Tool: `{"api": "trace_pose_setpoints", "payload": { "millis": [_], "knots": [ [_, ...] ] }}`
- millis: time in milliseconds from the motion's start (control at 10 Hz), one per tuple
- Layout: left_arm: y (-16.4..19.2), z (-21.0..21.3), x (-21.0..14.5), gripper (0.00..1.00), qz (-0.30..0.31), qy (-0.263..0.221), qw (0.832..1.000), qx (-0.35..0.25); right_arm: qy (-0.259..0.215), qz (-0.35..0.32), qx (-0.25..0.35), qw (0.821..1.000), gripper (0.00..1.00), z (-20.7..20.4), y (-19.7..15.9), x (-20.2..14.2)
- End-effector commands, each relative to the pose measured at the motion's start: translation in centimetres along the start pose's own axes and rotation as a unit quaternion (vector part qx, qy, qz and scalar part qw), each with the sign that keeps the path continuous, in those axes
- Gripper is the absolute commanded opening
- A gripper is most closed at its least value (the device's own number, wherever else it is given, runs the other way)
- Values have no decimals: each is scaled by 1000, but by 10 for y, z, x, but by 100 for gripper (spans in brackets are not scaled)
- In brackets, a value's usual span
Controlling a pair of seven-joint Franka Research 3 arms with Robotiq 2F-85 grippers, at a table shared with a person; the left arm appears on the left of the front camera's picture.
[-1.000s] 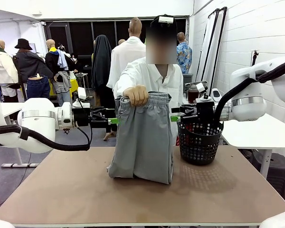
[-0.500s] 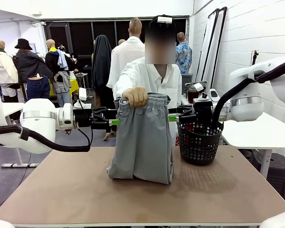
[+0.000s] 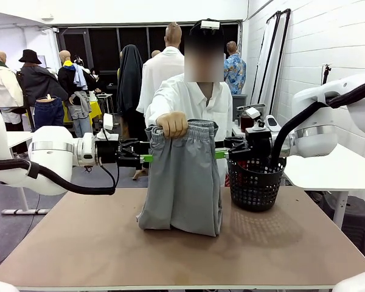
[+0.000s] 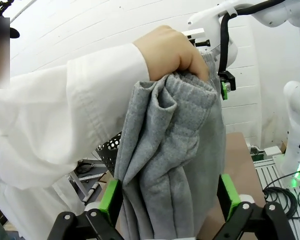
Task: Fold the training pants.
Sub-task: Release the ends of the Training pants and then grab the overlapped ends.
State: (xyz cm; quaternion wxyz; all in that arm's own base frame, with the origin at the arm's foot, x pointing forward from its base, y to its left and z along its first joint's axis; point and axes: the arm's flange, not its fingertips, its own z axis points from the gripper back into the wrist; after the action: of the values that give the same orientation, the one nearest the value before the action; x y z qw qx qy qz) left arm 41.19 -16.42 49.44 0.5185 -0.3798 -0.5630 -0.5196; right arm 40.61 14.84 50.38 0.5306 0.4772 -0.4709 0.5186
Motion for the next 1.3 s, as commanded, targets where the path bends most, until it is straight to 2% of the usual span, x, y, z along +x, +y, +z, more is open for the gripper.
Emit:
{"api": "trace_pose_setpoints", "payload": {
  "millis": [0,500,1000,1200],
  "knots": [
    [7,3,-2,100,-12,-3,1000,-12,9,-10,9,1000,100,-4,12,0],
    [13,2,-7,100,-10,-8,1000,-19,7,-3,16,1000,100,-17,26,0],
    [15,4,-6,100,-9,-10,1000,-25,4,-14,-20,1000,100,-31,32,-4],
    [16,5,-6,100,-10,-12,1000,-27,2,-12,-66,998,100,-38,31,-6]
  ]
}}
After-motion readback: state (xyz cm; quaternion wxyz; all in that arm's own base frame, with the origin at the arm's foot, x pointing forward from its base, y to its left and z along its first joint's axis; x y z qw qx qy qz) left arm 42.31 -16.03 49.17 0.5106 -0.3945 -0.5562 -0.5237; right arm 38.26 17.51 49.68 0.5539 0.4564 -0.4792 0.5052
